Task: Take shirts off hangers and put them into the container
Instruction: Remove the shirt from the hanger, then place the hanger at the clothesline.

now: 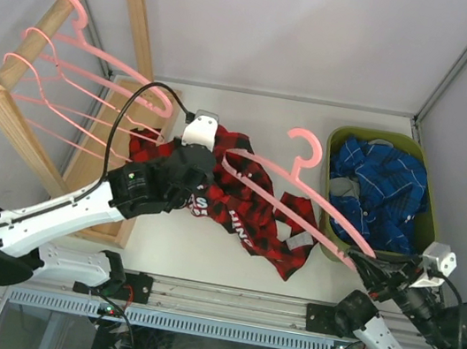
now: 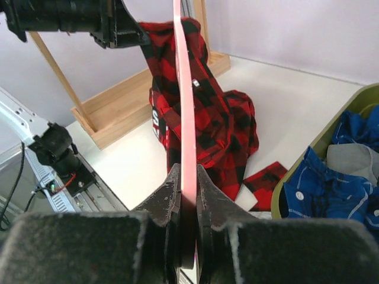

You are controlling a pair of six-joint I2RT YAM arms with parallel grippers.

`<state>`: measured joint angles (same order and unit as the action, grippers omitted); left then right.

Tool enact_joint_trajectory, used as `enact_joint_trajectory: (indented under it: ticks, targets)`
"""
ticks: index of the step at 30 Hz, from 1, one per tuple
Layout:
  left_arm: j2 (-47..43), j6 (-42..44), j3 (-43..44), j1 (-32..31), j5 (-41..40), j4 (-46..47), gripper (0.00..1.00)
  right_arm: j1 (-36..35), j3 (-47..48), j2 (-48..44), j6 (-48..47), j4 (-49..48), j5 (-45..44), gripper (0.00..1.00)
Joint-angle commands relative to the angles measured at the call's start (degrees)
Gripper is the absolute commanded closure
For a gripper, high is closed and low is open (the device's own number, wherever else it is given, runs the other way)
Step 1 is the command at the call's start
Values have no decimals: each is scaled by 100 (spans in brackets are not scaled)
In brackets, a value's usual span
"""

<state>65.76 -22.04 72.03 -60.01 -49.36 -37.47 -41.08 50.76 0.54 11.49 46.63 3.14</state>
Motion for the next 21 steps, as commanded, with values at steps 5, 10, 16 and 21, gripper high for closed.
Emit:
enact_joint_trajectory:
  ticks: [5,10,16,21]
  targets:
    - [-207,-90,150,51,-189,118,100,-672,457,-512,-25,-121,-1074,100]
    - [-211,91,130,52,161,273,100,-1107,505,-483,112,-134,-1607,100]
    - [-353,776,-285,39,2021,754,100,-1137,162,-408,-115,-639,-2541,100]
    - [-431,1188,-598,-72,3563,943,98,-1271,-314,218,-285,-1513,-2684,100]
